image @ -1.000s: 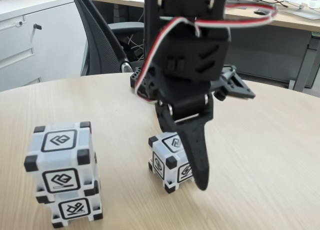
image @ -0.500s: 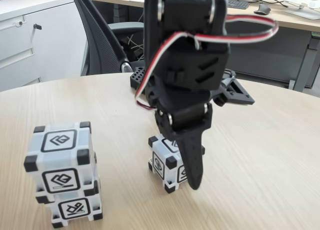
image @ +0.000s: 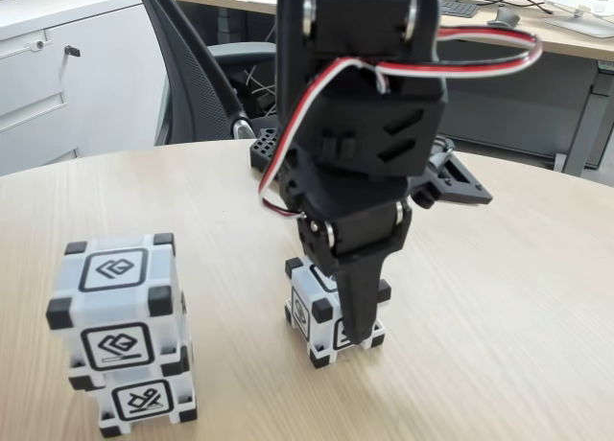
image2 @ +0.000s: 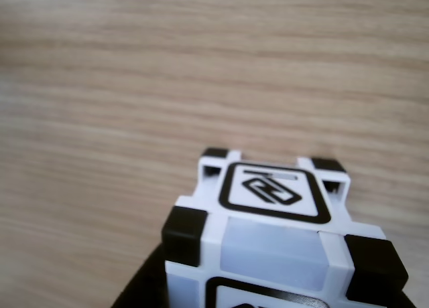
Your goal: Stack cubes from left to right.
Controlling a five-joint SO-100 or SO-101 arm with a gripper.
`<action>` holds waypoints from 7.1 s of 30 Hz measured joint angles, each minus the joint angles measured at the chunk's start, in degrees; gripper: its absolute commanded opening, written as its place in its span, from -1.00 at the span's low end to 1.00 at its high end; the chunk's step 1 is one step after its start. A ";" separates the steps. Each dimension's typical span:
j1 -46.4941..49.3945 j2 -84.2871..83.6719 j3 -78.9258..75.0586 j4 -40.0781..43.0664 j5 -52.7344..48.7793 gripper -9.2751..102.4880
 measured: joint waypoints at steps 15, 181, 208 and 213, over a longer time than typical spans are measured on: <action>0.00 6.86 -0.09 0.09 4.13 -0.84; 22.50 14.85 -21.18 3.60 15.73 -0.84; 22.50 14.68 -21.18 3.60 12.83 -0.29; 22.41 14.68 -21.27 3.60 11.16 -0.17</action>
